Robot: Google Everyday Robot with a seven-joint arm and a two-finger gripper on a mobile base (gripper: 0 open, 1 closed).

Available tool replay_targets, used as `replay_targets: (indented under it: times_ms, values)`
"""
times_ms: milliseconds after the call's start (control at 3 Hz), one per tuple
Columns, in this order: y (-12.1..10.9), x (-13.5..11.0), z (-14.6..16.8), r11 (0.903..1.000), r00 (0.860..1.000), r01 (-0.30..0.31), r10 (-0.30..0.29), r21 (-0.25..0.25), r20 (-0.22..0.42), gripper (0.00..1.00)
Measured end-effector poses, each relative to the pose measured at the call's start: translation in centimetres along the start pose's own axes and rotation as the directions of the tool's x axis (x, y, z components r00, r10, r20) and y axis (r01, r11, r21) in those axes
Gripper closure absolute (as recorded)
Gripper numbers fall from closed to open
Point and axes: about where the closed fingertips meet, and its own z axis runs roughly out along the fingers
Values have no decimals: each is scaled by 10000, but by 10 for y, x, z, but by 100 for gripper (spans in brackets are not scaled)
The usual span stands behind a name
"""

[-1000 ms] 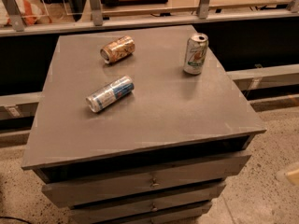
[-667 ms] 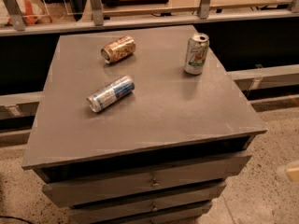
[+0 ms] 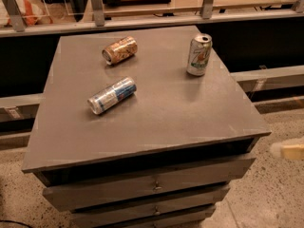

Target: Pick 7up can

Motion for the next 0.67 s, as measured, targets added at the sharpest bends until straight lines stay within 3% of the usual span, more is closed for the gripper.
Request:
replay_targets:
  times_ms: [333,667]
  values:
    - [0,0,0,10000,10000,1,-1,0,0,0]
    - [15,-11,21,9998,9997,154,-157,126,189,0]
